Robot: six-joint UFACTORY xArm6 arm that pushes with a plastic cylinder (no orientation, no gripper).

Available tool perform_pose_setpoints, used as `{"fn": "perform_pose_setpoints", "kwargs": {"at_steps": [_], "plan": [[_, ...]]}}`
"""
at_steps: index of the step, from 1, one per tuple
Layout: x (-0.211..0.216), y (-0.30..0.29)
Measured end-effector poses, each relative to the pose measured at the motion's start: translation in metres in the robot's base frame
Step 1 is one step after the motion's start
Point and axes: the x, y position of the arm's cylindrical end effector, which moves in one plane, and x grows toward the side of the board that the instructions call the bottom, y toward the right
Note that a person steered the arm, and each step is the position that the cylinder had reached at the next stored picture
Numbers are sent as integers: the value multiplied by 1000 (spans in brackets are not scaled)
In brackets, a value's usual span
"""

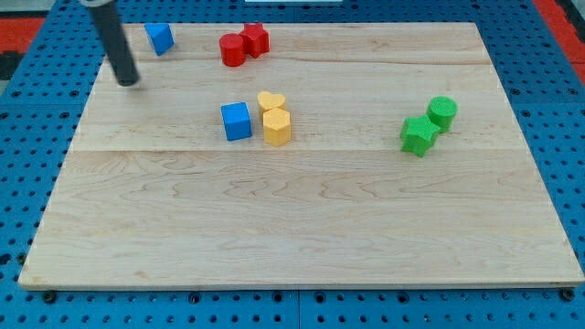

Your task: Move the blue triangle diagonally bottom left to the red circle

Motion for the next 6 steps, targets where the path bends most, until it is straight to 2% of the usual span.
{"fn": "perform_pose_setpoints", "kwargs": {"at_steps": [1,2,3,4,5,6], "plan": [[-19,-35],[-74,-35],[-111,-13],[-117,43],[-60,85],[-33,89]]}}
